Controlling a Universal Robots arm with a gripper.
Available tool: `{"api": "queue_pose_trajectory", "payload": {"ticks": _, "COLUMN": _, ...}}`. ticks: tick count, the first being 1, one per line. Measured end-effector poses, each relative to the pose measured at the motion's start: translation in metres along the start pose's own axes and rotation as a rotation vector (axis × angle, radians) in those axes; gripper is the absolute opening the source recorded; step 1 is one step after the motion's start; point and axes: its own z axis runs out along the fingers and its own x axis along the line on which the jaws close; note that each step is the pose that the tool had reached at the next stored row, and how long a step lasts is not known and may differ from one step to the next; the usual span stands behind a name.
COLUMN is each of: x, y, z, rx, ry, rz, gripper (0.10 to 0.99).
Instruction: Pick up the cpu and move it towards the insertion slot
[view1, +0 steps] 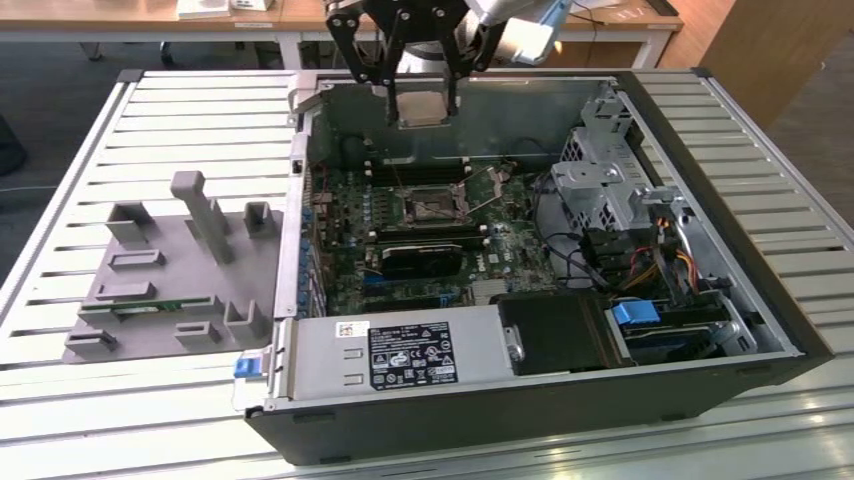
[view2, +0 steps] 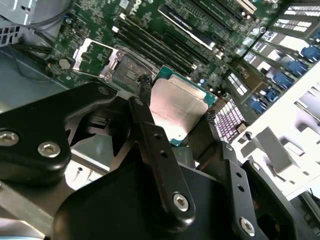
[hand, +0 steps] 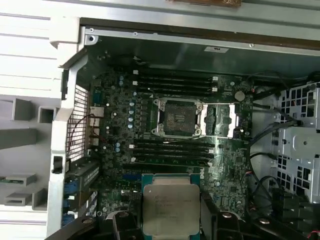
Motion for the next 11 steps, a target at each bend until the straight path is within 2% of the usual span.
{"api": "queue_pose_trajectory", "payload": {"ticks": 4, "x": -0.0155, "y": -0.0007, "z": 0.001, "rx": 0.0, "ry": 0.0003, "rz": 0.0, "gripper": 0.541}}
{"api": "queue_pose_trajectory", "payload": {"ticks": 7, "x": -0.0231, "y": 0.0002, "z": 0.0016, "rx": 0.0, "ry": 0.0008, "rz": 0.0, "gripper": 0.541}}
{"api": "queue_pose_trajectory", "payload": {"ticks": 11, "x": -0.0293, "y": 0.0079, "z": 0.0027, "rx": 0.0, "ry": 0.0028, "rz": 0.0, "gripper": 0.541}}
